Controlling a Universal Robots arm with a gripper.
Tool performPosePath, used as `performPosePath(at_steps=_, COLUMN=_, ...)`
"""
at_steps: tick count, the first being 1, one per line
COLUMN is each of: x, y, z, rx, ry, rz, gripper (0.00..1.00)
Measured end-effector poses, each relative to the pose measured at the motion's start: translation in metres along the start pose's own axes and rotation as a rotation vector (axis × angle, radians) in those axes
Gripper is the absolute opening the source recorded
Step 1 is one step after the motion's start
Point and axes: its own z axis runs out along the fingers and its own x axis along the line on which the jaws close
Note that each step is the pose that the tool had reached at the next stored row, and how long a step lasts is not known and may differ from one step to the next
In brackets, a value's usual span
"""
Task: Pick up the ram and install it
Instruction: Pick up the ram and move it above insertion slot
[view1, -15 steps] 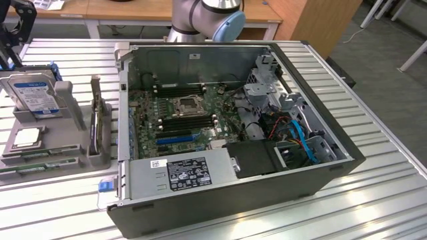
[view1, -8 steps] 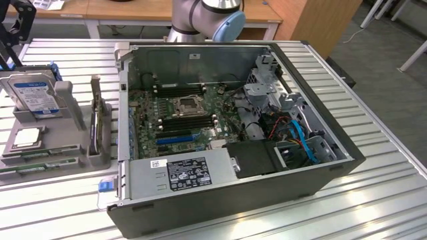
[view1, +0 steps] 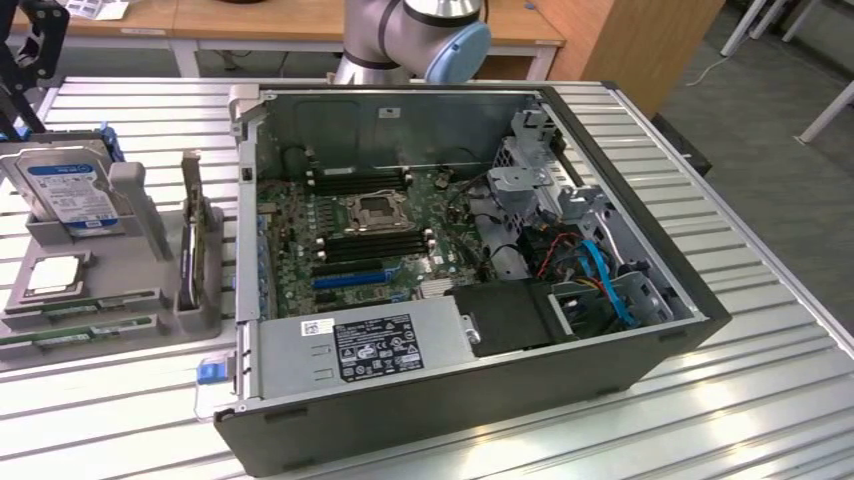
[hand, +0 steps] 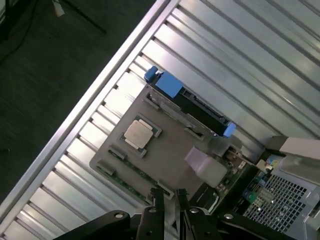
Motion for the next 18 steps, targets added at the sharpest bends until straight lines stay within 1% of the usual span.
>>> performPosePath(at_steps=18, x=0.0000, y=0.0000, z=0.0000, rx=-0.0015, ry=0.0096, rz=-0.327, gripper=0.24)
